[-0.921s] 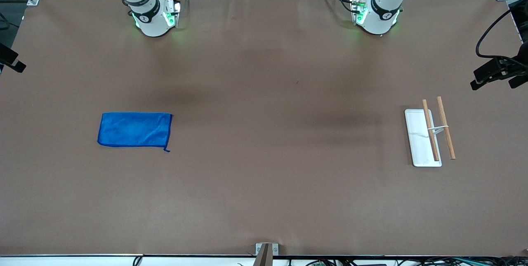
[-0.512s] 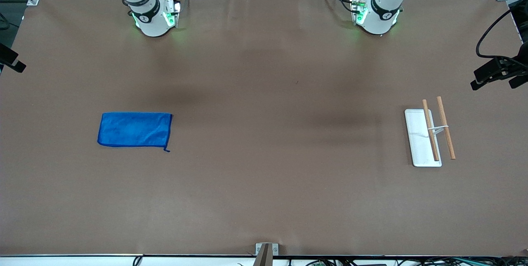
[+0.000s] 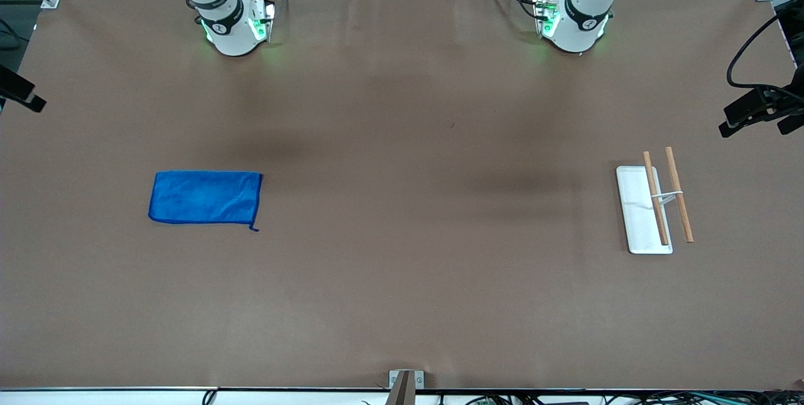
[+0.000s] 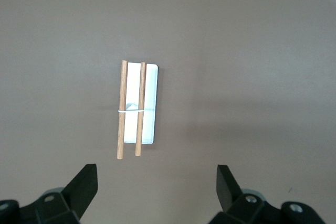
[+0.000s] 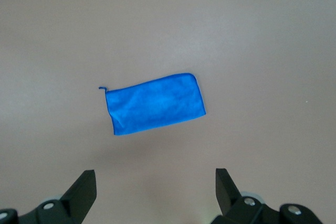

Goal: Right arm passes towel to left arm to hang

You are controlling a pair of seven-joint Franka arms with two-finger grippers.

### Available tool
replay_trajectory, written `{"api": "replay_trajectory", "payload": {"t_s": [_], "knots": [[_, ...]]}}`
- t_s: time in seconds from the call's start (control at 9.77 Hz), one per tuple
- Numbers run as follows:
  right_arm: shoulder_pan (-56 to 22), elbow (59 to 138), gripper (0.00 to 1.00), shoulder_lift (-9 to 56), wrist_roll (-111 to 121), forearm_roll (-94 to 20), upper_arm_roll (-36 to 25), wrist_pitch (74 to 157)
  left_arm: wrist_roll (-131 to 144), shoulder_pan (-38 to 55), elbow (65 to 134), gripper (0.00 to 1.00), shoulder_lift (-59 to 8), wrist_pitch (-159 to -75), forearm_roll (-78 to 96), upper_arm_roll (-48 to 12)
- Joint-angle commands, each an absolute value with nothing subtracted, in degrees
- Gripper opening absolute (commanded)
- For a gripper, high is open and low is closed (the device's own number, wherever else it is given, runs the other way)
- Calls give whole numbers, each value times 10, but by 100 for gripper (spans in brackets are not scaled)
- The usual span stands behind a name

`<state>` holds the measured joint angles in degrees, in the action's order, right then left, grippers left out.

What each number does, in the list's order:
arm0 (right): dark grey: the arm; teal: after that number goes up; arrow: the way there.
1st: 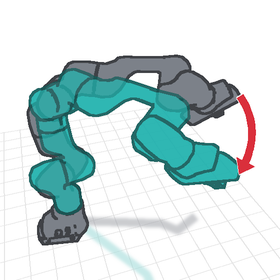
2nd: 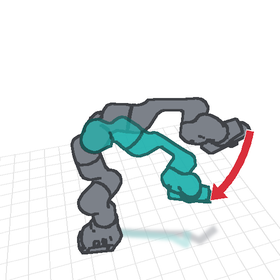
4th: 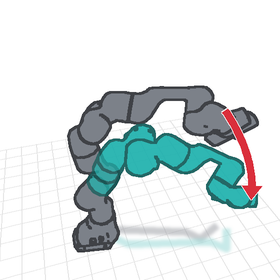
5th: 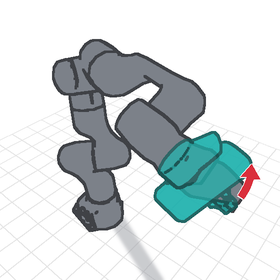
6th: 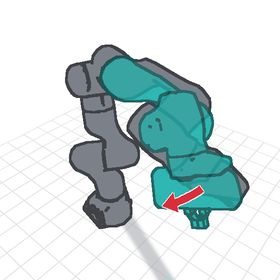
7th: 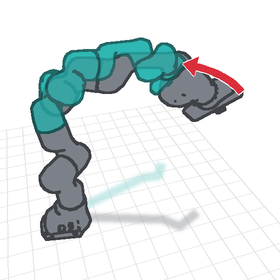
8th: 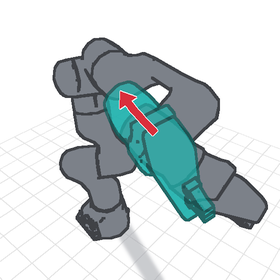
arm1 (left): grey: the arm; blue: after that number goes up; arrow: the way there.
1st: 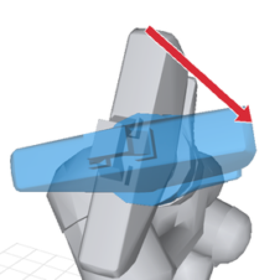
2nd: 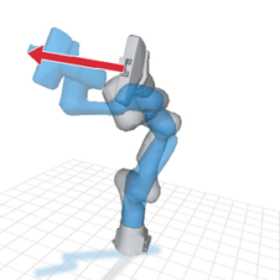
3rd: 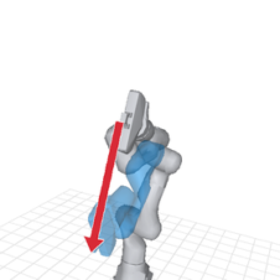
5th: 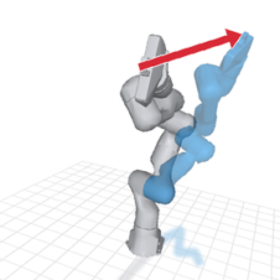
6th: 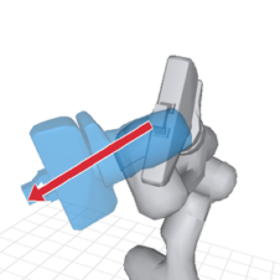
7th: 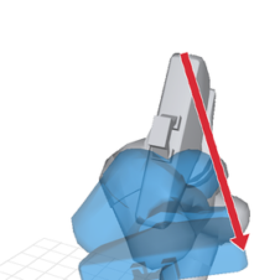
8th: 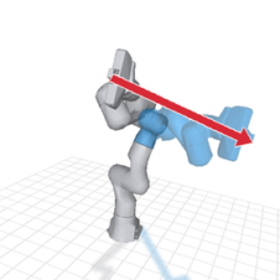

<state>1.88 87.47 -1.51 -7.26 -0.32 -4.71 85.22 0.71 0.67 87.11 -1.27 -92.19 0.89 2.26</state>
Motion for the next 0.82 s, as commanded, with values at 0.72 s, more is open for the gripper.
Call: {"api": "replay_trajectory", "payload": {"t_s": [0.72], "knots": [[-21, 1288, 100, 89, -49, 31, -46, 1326, -4, 5, 853, 100, -41, -922, 9, 22]]}}
